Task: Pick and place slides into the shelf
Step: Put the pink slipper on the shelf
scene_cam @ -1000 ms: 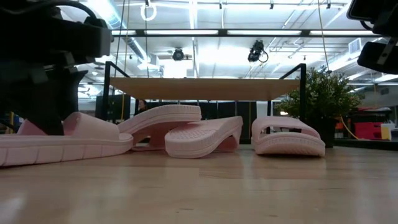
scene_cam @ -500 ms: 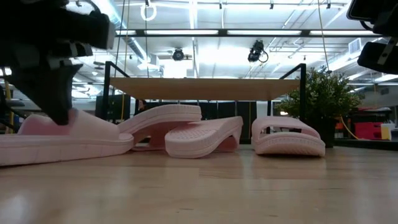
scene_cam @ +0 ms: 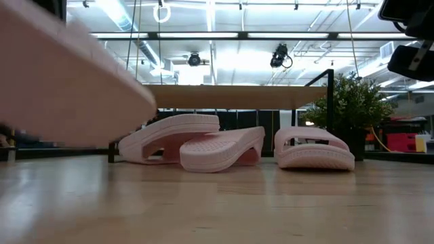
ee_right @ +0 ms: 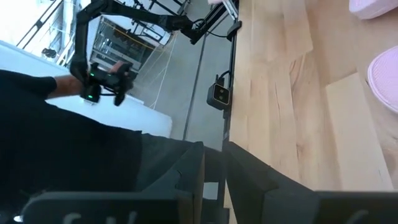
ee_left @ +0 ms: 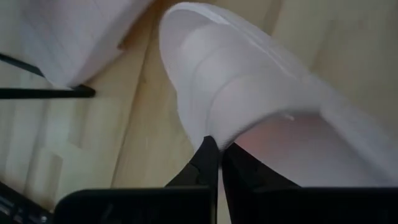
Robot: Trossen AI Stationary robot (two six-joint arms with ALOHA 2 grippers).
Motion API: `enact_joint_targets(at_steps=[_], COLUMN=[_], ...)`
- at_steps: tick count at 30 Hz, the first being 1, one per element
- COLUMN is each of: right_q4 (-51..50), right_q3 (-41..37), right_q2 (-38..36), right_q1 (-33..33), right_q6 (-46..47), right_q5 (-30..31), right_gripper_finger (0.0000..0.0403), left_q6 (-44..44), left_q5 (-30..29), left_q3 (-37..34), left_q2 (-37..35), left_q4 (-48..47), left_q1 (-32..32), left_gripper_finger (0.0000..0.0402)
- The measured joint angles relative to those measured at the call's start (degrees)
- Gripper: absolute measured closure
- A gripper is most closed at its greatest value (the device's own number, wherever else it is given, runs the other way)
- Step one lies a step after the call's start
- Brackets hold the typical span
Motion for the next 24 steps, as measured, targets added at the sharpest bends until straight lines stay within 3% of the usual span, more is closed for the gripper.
enact_joint_targets(at_steps=[10, 24], right_q4=[-0.3, -0.2], right_q3=[0.0, 0.0], right_q2=[0.0, 0.0], right_q1=[0.0, 0.0], right_q6=[-1.4, -1.8], right_q5=[-0.1, -0.2], right_gripper_finger=[0.0337, 0.0336], left_q6=[0.6, 17.7], left_q5=[-12.9, -21.3], left_q3=[15.7, 28.5], left_q2=[-0.1, -0.1], left_q4=[-12.1, -12.2], left_q1=[2.6, 14.7], left_gripper_finger=[0.0393, 0.0393])
